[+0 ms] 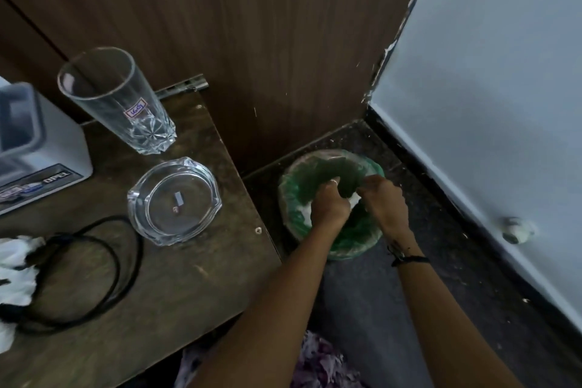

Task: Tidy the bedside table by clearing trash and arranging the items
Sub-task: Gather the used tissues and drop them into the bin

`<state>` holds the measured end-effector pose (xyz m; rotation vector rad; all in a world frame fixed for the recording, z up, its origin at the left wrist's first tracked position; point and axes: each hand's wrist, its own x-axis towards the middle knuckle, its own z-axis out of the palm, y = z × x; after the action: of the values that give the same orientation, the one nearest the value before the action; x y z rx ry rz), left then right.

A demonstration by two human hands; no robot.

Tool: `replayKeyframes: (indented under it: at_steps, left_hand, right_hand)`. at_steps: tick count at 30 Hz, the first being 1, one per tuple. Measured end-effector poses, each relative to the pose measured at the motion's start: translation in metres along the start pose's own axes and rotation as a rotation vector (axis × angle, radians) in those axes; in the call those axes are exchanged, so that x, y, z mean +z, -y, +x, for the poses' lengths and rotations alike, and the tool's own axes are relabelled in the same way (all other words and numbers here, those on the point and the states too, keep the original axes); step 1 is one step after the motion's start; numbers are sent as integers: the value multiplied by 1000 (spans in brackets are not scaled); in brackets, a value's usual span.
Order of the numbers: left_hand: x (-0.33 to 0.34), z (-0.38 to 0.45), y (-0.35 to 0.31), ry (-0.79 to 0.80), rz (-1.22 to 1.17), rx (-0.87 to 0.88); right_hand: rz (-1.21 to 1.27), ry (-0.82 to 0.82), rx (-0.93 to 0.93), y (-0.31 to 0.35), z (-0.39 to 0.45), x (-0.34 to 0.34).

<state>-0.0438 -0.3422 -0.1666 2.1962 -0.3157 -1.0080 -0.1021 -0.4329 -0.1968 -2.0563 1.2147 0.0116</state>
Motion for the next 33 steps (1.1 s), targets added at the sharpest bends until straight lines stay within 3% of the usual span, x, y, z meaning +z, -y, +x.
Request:
replayKeyframes:
  at_steps: [6, 13, 18, 23, 27, 30, 33]
  left_hand:
    - [-7, -27, 2, -156, -134, -44]
    - [-58, -110, 4, -396, -335, 131]
    - [-113, -172, 32, -573, -500, 178]
    - [-172, -224, 86, -775, -469, 170]
    - [-216, -251, 143, -942, -313, 116]
    - [-239, -258, 180, -1039, -132, 32]
    - [-254, -256, 202, -1087, 93, 55]
  right_hand:
    - [108, -88, -139, 19, -38, 3]
    - [256, -105, -383, 76, -112, -14]
    - [338, -29, -527, 125, -170, -8]
    - [269, 167, -696, 182, -232, 38]
    - [113, 259, -808, 216, -263, 78]
    - [-13, 209, -880, 232, -268, 99]
    - [-87, 89, -954, 248, -265, 115]
